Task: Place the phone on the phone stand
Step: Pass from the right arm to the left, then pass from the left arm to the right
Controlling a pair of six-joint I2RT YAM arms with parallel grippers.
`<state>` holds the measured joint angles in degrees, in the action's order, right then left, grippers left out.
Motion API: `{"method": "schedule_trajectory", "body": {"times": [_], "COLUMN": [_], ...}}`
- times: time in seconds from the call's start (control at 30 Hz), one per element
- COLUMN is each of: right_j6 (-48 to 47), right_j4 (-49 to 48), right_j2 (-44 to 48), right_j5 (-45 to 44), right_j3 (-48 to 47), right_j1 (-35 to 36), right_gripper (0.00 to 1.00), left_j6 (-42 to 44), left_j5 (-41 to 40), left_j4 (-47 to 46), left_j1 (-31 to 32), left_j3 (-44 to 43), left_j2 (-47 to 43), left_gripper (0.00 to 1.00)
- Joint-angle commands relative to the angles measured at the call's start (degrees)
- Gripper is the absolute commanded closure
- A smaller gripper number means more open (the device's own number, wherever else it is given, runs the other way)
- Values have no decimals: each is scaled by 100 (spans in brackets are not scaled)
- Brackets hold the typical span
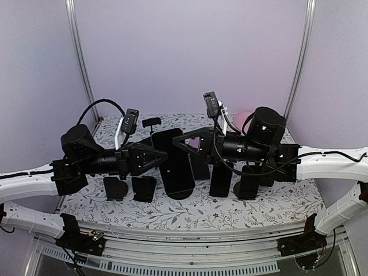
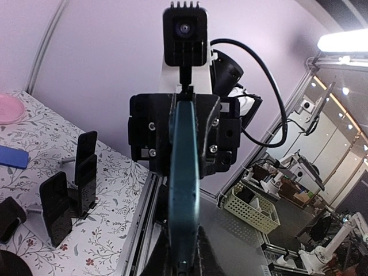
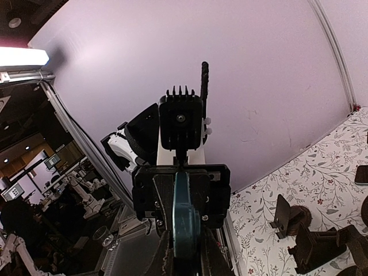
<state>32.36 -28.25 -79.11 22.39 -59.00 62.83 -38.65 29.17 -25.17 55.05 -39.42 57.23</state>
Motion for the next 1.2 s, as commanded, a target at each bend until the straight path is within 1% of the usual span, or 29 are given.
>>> {"method": "schedule_trajectory", "body": {"times": [0.0,0.03,0.07,0.1,0.13,0.2,0.37,0.6,0.7,0.83,1.17], "right_j6": [28,33,40,50,58,77,93,127,173,142,156], "right_j4": [-323,-298,-277,-251,-234,-177,-125,-183,-252,-298,-683], "right_j2": [12,16,17,22,23,54,155,265,303,335,321], "right_j5": [-79,-99,-131,-152,-179,-313,-483,-475,-453,-482,-584], "right_j3": [-199,-199,-199,-199,-187,-161,-60,149,240,320,681], "right_j1": [-13,-9,-13,-8,-7,-12,-8,-7,13,136,493], "right_gripper": [93,91,83,73,66,56,39,21,17,17,22], "left_j6": [-180,-192,-218,-247,-260,-237,-145,-117,-91,-96,-131], "left_j5": [-214,-276,-335,-390,-459,-585,-921,-1130,-1187,-1260,-1334], "left_j4": [-214,-228,-248,-259,-260,-250,-42,-68,-55,-58,-126], "left_j1": [-43,-44,-45,-46,-47,-47,-72,-95,-124,-155,-214], "left_j3": [137,163,185,214,241,281,302,312,304,303,303], "left_j2": [-162,-194,-241,-282,-329,-429,-625,-808,-858,-910,-975], "left_gripper": [100,100,100,100,100,100,100,100,100,100,100]}}
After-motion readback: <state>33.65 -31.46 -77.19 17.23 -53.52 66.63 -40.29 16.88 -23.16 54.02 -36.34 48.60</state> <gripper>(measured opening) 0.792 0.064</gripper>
